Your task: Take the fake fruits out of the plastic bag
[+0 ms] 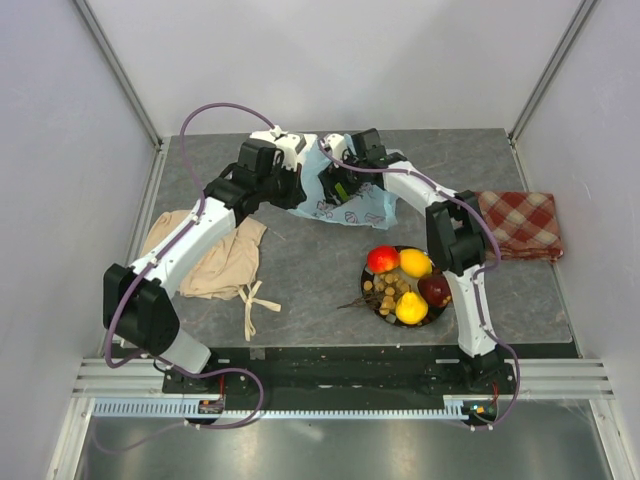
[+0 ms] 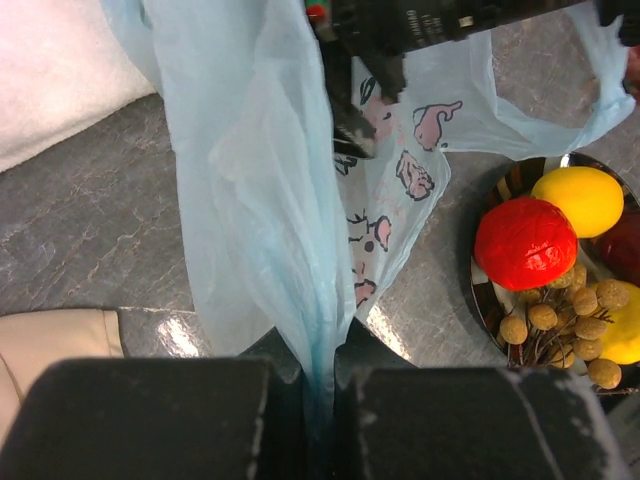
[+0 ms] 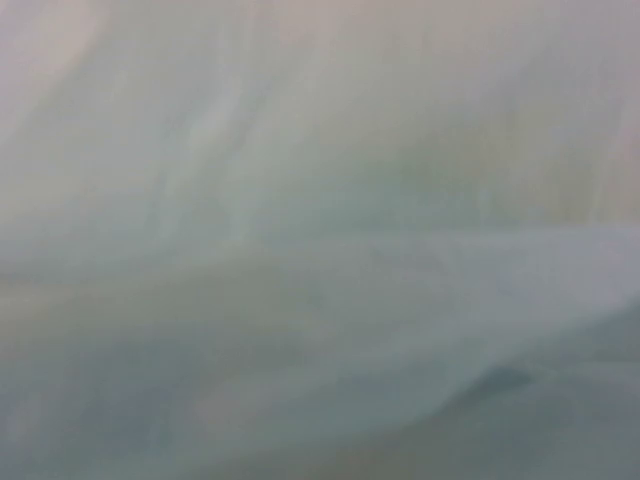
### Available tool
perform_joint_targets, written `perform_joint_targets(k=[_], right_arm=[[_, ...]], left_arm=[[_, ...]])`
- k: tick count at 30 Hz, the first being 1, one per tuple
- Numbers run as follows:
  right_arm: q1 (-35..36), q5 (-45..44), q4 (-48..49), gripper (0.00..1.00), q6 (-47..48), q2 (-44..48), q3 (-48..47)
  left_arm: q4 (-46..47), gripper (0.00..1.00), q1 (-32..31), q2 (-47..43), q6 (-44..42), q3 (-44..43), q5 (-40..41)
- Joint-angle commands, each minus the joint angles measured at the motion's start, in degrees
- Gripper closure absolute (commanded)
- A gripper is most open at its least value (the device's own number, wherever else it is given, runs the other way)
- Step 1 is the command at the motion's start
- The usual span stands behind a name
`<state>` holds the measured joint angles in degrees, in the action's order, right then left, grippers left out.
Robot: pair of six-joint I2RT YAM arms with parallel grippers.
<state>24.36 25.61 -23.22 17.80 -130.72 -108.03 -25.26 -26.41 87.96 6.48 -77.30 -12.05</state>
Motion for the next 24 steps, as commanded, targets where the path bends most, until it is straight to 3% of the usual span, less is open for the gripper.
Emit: perform_joint_targets(k=[1,8,13,14,17,19,22,24], right_arm=[[1.48,-5.30,4.07,0.05,-1.19,-4.28,-7.10],[1.66,-10.30,-1.12,0.07,-2.60,-11.32,-14.05],[1.66,-11.63,-0.86,0.28,-1.72,-10.09,-13.70],[1.74,-12.76,-0.95,0.29,-1.28,-9.74,-13.61],[1.74,-15.14,-1.73,0.14,1.61,-9.12,-13.17],[1.92,-15.41,-4.01,0.11,4.41,-9.55,-13.17],[2.36,-16.46,-6.82,0.12,6.01,-10.26,-12.56],[2.45,-17.08,-7.27,0.24,5.84,-9.91,-11.42]], left_arm=[[1.44,0.98,0.22,-0.16,1.34,-1.19,0.63],[1.52,0.98,0.22,0.19,1.25,-1.89,0.89],[1.88,0.99,0.22,0.37,0.90,-2.24,0.98],[1.88,0.98,0.22,0.45,0.90,-2.33,0.98],[1.96,0.98,0.22,0.37,0.90,-2.24,1.24],[2.31,0.99,0.31,0.37,0.90,-1.98,1.07],[2.58,0.98,0.31,0.45,0.99,-1.89,1.15],[2.67,0.98,0.31,0.45,0.99,-1.89,1.24]])
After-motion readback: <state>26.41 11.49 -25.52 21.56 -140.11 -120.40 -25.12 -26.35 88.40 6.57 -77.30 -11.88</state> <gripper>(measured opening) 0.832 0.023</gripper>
